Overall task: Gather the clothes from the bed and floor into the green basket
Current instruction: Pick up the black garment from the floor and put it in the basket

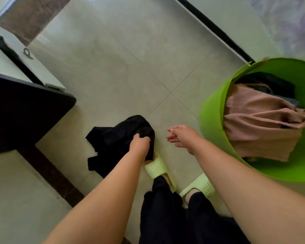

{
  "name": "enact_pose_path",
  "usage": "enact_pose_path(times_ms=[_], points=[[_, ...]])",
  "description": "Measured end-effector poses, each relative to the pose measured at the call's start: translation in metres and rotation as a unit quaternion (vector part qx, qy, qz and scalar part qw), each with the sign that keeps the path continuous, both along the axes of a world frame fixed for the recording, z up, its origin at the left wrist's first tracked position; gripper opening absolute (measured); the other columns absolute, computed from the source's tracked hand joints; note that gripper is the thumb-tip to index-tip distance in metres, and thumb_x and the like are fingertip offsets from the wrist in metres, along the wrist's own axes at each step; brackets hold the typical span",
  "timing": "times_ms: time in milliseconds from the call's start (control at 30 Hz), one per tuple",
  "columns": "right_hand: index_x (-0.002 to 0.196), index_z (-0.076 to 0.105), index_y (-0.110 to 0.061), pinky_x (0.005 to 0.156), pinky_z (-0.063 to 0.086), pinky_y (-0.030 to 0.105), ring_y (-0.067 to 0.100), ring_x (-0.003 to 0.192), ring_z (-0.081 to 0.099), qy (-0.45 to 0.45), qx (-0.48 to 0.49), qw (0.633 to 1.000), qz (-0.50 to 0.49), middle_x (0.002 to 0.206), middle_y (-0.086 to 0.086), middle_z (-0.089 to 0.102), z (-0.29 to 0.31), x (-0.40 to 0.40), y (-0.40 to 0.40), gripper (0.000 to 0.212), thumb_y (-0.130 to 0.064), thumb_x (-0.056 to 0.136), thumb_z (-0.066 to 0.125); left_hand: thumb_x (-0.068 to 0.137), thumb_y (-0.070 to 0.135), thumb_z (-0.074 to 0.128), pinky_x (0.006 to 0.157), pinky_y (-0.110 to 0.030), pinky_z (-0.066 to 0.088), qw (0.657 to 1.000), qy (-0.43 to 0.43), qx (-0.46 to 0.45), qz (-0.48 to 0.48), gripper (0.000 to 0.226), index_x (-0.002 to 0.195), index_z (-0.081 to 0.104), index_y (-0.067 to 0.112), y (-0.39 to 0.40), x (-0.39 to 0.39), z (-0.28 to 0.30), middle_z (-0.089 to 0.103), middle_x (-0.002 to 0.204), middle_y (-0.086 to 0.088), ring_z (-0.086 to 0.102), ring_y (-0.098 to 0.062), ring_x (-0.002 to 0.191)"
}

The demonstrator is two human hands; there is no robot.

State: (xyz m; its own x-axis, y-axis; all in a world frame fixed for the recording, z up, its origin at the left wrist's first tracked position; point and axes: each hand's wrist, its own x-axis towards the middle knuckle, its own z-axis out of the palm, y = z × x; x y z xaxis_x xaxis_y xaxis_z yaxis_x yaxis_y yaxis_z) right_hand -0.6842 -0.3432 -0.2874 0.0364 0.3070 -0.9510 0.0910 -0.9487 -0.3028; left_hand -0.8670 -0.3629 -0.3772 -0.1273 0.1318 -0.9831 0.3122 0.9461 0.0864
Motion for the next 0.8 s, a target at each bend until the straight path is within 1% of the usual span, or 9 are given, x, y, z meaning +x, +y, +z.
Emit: enact_pose_path(times_ms=[67,167,233,367,467,567,700,733,800], points=[[0.113,0.057,-0.017,0.069,0.043,0.027,0.016,0.084,0.061,-0.005,-0.015,1.0,0.023,0.082,-0.001,0.064,-0.036,-0.027,0.0,0.022,-0.019,0.099,0.041,0.073,0.045,0.043,0.081,-0.039,0.046,1.0,0.011,-0.001,0.029,0.082,0.151,0.024,0.028,0.004,-0.016,-0.009,0.045,0.145,-0.001,0.055,-0.018,0.092],[0.105,0.057,-0.016,0.062,0.04,0.024,0.012,0.072,0.056,-0.028,-0.018,0.998,0.061,0.079,0.0,0.062,-0.079,-0.05,-0.005,0.015,-0.014,0.096,0.045,0.068,0.034,0.046,0.1,-0.046,0.047,0.997,0.049,0.049,0.044,0.077,0.143,0.038,0.019,0.005,-0.032,-0.025,0.053,0.138,-0.01,0.057,-0.032,0.118],[0.105,0.061,-0.014,0.068,0.043,0.026,0.015,0.079,0.057,-0.051,-0.012,0.993,0.11,0.089,0.002,0.063,-0.117,-0.065,-0.013,0.017,-0.012,0.091,0.053,0.067,0.032,0.047,0.101,-0.052,0.047,0.996,0.06,0.059,0.037,0.071,0.137,0.044,0.017,-0.001,-0.048,-0.055,0.058,0.132,-0.013,0.058,-0.035,0.119],[0.133,0.05,-0.013,0.101,0.045,0.036,0.026,0.116,0.057,-0.108,-0.007,0.975,0.193,0.127,0.009,0.059,-0.176,-0.081,-0.023,0.051,-0.019,0.085,0.066,0.086,0.026,0.047,0.09,-0.04,0.051,0.995,0.06,0.026,0.071,0.064,0.148,0.029,0.025,-0.015,-0.065,-0.086,0.057,0.127,-0.007,0.061,-0.025,0.103],[0.148,0.031,-0.013,0.108,0.039,0.039,0.031,0.131,0.046,-0.122,-0.009,0.973,0.195,0.145,0.013,0.045,-0.217,-0.091,-0.025,0.078,-0.024,0.082,0.071,0.089,0.024,0.047,0.086,-0.037,0.051,0.995,0.064,0.018,0.079,0.065,0.15,0.025,0.027,-0.03,-0.077,-0.119,0.059,0.119,-0.005,0.061,-0.021,0.095],[0.149,0.026,-0.014,0.108,0.041,0.044,0.031,0.13,0.048,-0.098,0.0,0.987,0.127,0.146,0.013,0.043,-0.248,-0.102,-0.025,0.088,-0.023,0.077,0.077,0.088,0.024,0.048,0.093,-0.039,0.052,0.994,0.064,0.008,0.089,0.065,0.149,0.026,0.027,-0.044,-0.084,-0.146,0.058,0.123,-0.006,0.062,-0.023,0.099],[0.135,0.042,-0.014,0.094,0.053,0.047,0.03,0.112,0.061,-0.031,-0.008,0.998,0.046,0.128,0.009,0.058,-0.277,-0.122,-0.021,0.087,-0.028,0.059,0.082,0.087,0.029,0.047,0.1,-0.044,0.048,0.994,0.059,0.02,0.091,0.066,0.15,0.026,0.028,-0.05,-0.085,-0.16,0.055,0.133,-0.006,0.059,-0.027,0.113],[0.131,0.047,-0.011,0.092,0.054,0.046,0.031,0.109,0.062,-0.002,-0.024,0.999,0.036,0.125,0.012,0.06,-0.276,-0.13,-0.02,0.078,-0.026,0.061,0.079,0.088,0.032,0.046,0.102,-0.045,0.046,0.993,0.057,0.021,0.102,0.065,0.149,0.027,0.027,-0.051,-0.084,-0.16,0.053,0.136,-0.007,0.057,-0.028,0.116],[0.106,0.059,-0.005,0.08,0.057,0.039,0.032,0.09,0.066,0.061,-0.064,0.996,0.016,0.105,0.017,0.066,-0.26,-0.145,-0.016,0.03,-0.012,0.077,0.062,0.093,0.041,0.04,0.102,-0.049,0.046,0.989,0.06,0.028,0.131,0.057,0.145,0.035,0.02,-0.05,-0.082,-0.158,0.052,0.139,-0.01,0.055,-0.033,0.12]])
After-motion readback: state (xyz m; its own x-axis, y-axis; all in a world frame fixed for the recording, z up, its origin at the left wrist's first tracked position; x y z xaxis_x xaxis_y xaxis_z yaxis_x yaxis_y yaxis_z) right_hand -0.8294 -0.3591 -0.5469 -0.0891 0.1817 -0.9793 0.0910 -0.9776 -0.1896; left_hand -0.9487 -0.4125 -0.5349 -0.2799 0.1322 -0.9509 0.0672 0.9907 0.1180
